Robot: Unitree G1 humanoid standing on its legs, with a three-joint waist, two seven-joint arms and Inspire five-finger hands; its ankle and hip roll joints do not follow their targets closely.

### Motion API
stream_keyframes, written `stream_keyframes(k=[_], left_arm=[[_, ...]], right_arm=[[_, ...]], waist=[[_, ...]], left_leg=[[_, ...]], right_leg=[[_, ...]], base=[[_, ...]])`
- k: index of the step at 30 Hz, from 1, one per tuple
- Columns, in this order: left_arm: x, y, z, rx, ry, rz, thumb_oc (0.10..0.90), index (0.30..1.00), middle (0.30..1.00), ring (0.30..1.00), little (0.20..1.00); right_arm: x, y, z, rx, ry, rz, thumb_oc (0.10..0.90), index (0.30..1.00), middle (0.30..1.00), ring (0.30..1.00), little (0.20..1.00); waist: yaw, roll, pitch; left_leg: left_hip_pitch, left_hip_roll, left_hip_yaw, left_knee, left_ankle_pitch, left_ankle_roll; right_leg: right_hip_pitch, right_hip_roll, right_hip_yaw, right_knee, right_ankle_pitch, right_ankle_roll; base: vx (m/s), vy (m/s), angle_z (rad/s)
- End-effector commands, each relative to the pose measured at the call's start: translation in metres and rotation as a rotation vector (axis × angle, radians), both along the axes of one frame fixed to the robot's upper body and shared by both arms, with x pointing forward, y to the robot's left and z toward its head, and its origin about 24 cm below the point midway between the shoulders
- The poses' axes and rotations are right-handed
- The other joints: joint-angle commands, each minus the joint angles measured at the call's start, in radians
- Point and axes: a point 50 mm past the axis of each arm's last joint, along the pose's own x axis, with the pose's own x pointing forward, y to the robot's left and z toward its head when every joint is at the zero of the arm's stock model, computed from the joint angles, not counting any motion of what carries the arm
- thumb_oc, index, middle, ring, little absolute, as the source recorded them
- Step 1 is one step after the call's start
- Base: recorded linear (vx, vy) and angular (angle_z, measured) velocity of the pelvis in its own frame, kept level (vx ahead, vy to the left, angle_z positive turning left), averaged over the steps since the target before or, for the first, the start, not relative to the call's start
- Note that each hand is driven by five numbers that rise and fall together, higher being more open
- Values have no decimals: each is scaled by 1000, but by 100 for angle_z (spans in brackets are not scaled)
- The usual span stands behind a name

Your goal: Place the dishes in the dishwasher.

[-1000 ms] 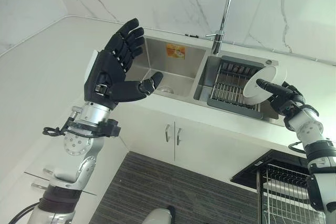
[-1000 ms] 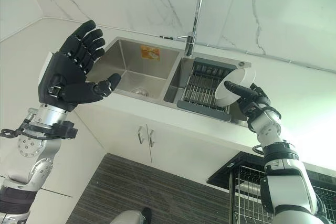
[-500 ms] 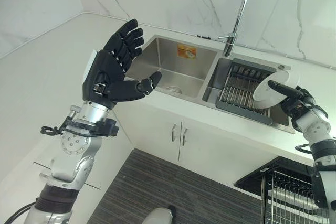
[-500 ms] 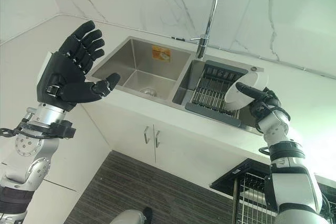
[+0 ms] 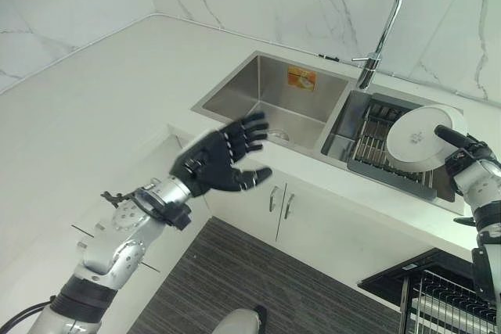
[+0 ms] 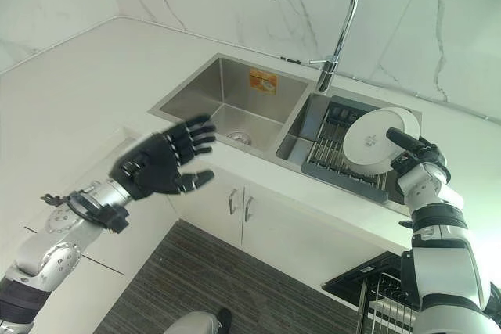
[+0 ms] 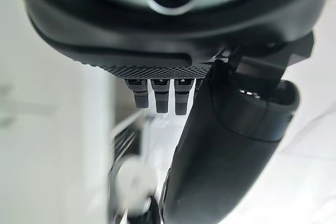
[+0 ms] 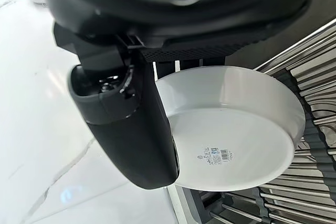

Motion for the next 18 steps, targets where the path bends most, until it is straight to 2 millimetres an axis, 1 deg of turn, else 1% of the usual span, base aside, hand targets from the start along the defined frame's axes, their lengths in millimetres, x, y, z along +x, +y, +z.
stream_keyframes(k=[1,2,3,4,5,6,7,8,9,13,15,16,17,18], left_arm=[[-13,-20,33,-185,-97,-289,800,900,900,900,900],[-17,-26,28,-203,-63,-377,800,900,900,900,900],[-24,-32,20,-219,-6,-495,800,900,900,900,900],[-31,-37,8,-199,34,-610,800,900,900,900,900],[-37,-40,2,-186,53,-668,800,900,900,900,900],[-39,-40,-2,-174,79,-676,800,900,900,900,900],[-40,-38,-8,-141,103,-661,800,900,900,900,900],[-44,-33,-17,-106,137,-656,800,900,900,900,900],[-46,-29,-24,-77,166,-640,800,900,900,900,900],[-54,-15,-43,65,238,-589,800,900,900,900,900],[-59,-10,-49,74,274,-559,800,900,900,900,900],[-65,-2,-61,82,344,-517,800,900,900,900,900],[-66,-1,-63,86,357,-516,800,900,900,900,900],[-70,3,-72,110,395,-500,800,900,900,900,900]], right_arm=[[11,-6,82,-207,-291,-10,400,300,300,300,300],[12,-3,85,-216,-309,2,400,300,300,300,300],[15,1,88,-230,-326,30,400,300,300,300,300],[17,6,93,-238,-355,60,400,300,300,300,300],[20,11,100,-241,-391,89,400,300,300,300,300],[20,14,106,-264,-433,108,400,300,300,300,300],[20,21,117,-306,-506,141,400,300,300,300,300],[17,30,134,-370,-587,170,400,300,300,300,300],[15,34,141,-396,-640,185,400,300,300,300,300],[2,42,162,-500,-761,182,400,300,300,300,300],[-4,49,168,-529,-807,198,400,300,300,300,300],[-13,58,175,-572,-867,224,400,300,300,300,300],[-14,60,174,-576,-873,226,400,300,300,300,300],[-18,64,177,-596,-903,252,400,300,300,300,300]], waist=[[0,8,-129],[-4,9,-128],[-9,12,-128],[-17,14,-129],[-26,15,-130],[-32,16,-133],[-38,16,-134],[-44,16,-136],[-49,17,-137],[-67,19,-134],[-73,21,-133],[-83,22,-130],[-84,22,-130],[-92,22,-128]], left_leg=[[48,113,71,43,-124,-122],[49,114,74,43,-125,-122],[51,114,79,43,-128,-123],[54,115,86,43,-132,-122],[51,116,92,43,-128,-120],[56,117,96,43,-138,-120],[52,116,99,43,-134,-117],[52,114,101,43,-136,-112],[51,114,103,43,-138,-110],[53,110,108,43,-143,-103],[53,109,113,43,-144,-98],[54,105,117,43,-148,-92],[54,105,119,43,-149,-91],[54,103,121,43,-151,-87]], right_leg=[[-58,1,55,107,-97,3],[-59,1,58,107,-96,4],[-61,1,62,107,-93,5],[-64,2,69,107,-91,7],[-73,2,76,107,-82,8],[-73,3,85,107,-87,10],[-80,4,91,107,-81,10],[-85,5,100,107,-79,12],[-89,7,107,107,-77,14],[-99,13,129,107,-74,20],[-104,16,140,107,-72,23],[-112,19,154,107,-69,26],[-114,20,157,107,-68,27],[-118,22,166,107,-67,28]], base=[[-24,53,-4],[-27,62,-3],[-25,71,-3],[-44,83,-2],[-16,76,-12],[-32,75,-14],[-6,72,-17],[-28,73,-10],[-7,59,-10],[-15,45,-19],[-25,72,-9],[-21,86,-24],[-18,97,-32],[-4,75,-27]])
